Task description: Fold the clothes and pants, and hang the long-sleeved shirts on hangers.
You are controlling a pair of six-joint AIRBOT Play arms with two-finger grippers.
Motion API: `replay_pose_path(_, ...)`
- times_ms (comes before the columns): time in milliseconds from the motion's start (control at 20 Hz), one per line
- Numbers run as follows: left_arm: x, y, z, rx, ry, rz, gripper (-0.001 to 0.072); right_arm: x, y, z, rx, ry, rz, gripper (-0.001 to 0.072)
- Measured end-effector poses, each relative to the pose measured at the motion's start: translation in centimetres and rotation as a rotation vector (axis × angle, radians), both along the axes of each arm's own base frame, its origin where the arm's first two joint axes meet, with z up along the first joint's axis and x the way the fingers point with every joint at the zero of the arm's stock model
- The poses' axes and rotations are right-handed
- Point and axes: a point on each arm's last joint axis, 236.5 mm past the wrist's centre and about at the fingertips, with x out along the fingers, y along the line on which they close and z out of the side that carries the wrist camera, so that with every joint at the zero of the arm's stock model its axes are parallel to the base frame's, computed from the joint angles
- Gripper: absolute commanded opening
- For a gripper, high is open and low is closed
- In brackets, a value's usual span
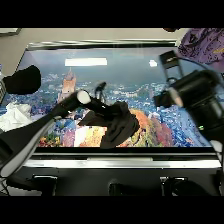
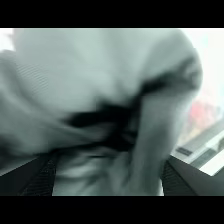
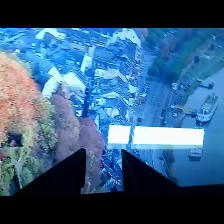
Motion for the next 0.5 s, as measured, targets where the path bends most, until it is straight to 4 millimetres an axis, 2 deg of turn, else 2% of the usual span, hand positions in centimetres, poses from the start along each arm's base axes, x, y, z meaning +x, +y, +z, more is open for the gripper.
replay_pose_path(50, 1.2, 2.6, 0.9, 0.005, -0.009, 0.013, 0.0714, -0.3, -1.8, -1.1, 0.057, 0.029, -0.069, 0.0288)
replay_pose_path(100, 2.1, 4.8, 1.5, 0.01, -0.014, 0.023, 0.0713, -0.7, -2.8, -2.6, 0.141, 0.063, -0.128, 0.0324)
replay_pose_path(150, 3.1, 7.5, 2.3, 0.014, -0.02, 0.046, 0.0713, -1.2, -2.9, -4.5, 0.255, 0.106, -0.175, 0.0444)
replay_pose_path(200, 4.0, 10.2, 2.8, 0.019, -0.02, 0.075, 0.0714, -2.0, -1.9, -6.8, 0.401, 0.17, -0.195, 0.0475)
replay_pose_path(250, 4.7, 12.5, 3.1, 0.023, -0.017, 0.105, 0.0714, -3.0, 0.2, -9.0, 0.553, 0.238, -0.193, 0.0475)
replay_pose_path(350, 5.7, 16.5, 3.4, 0.026, -0.007, 0.162, 0.0714, -5.6, 5.7, -13.0, 0.833, 0.373, -0.161, 0.0475)
replay_pose_path(500, 6.5, 20.5, 3.5, 0.029, 0.004, 0.227, 0.0714, -9.1, 12.7, -17.1, 1.048, 0.472, -0.146, 0.0474)
